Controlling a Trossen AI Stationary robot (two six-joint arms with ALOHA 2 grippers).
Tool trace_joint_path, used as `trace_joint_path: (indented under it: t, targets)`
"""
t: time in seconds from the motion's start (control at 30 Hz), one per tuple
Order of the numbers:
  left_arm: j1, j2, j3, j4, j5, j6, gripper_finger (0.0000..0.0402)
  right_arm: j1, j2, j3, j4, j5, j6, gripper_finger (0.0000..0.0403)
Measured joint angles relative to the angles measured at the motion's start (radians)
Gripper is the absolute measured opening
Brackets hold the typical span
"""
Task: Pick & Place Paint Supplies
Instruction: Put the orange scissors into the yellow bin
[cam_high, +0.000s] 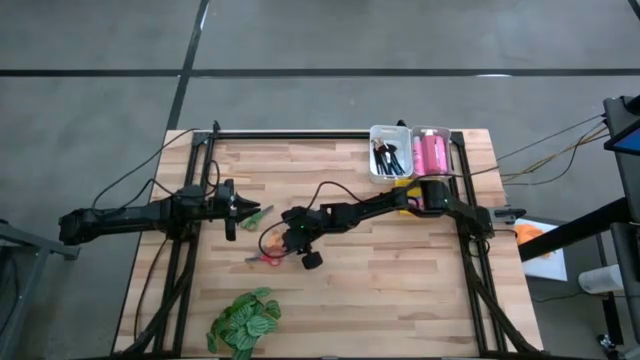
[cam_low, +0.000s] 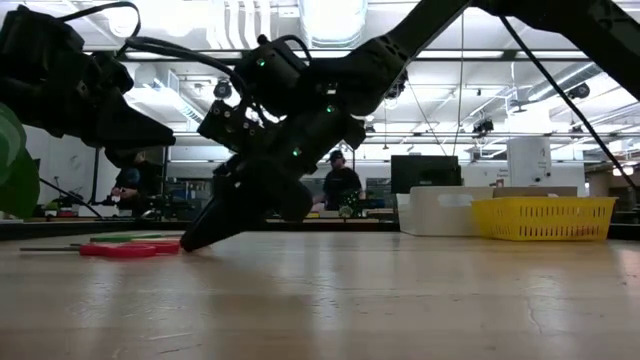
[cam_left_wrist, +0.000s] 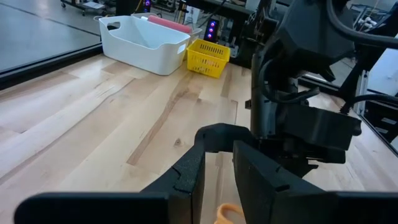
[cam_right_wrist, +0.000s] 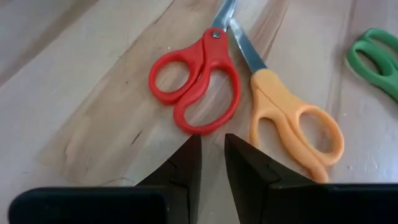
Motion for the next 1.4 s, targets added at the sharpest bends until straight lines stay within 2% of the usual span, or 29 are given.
trace_joint_path:
  t: [0.77,1.1,1.27,1.4]
  targets:
    - [0.000,0.000,0.000,0.000,0.000,0.000,0.0087,-0.040,-0.035,0.009,-0.039,0.063,-0.028,0.0068]
    - [0.000,0.000,0.000,0.000,0.000,0.000,0.0087,-0.038,0.032,0.042,-0.013,0.057,-0.028,0.0068]
    - [0.000,0.000,0.000,0.000,0.000,0.000,0.0087,-0.038,0.036,0.078,-0.082,0.058,-0.053,0.0068]
    - [0.000,0.000,0.000,0.000,0.000,0.000,0.0087,-0.038,0.032,0.141,-0.264,0.060,-0.108,0.0068]
